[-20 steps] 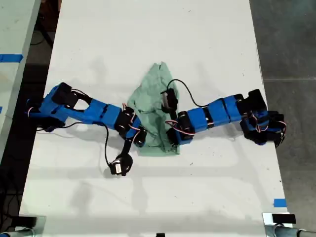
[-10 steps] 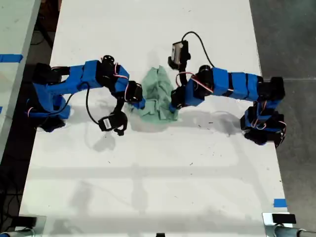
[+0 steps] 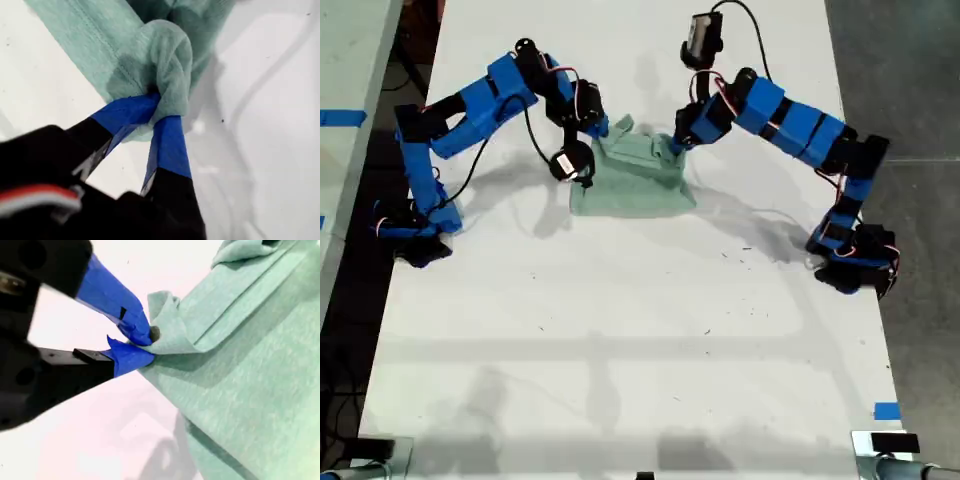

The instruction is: Fold t shirt

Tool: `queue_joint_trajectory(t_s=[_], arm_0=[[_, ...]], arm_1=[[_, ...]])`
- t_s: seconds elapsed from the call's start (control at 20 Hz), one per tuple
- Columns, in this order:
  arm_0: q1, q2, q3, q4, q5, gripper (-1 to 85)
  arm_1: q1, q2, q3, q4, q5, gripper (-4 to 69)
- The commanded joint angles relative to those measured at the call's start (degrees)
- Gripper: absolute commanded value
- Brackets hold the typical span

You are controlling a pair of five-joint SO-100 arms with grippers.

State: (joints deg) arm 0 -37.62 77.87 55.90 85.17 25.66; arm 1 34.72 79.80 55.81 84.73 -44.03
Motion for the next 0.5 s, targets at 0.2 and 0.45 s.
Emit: queue_joint_trajectory(t_s=[0.2,0.45], arm_0=[[-3.78,-18.11,-4.13,-7.12,3.96,-0.2],[-4.83,-23.03,-4.13,-6.68,3.60,-0.2]], arm_1=[[7.47,-17.23,-5.27,-7.91,-6.24,-1.2],[8.44,-22.06,-5.63,-8.26,-6.94,-1.2]])
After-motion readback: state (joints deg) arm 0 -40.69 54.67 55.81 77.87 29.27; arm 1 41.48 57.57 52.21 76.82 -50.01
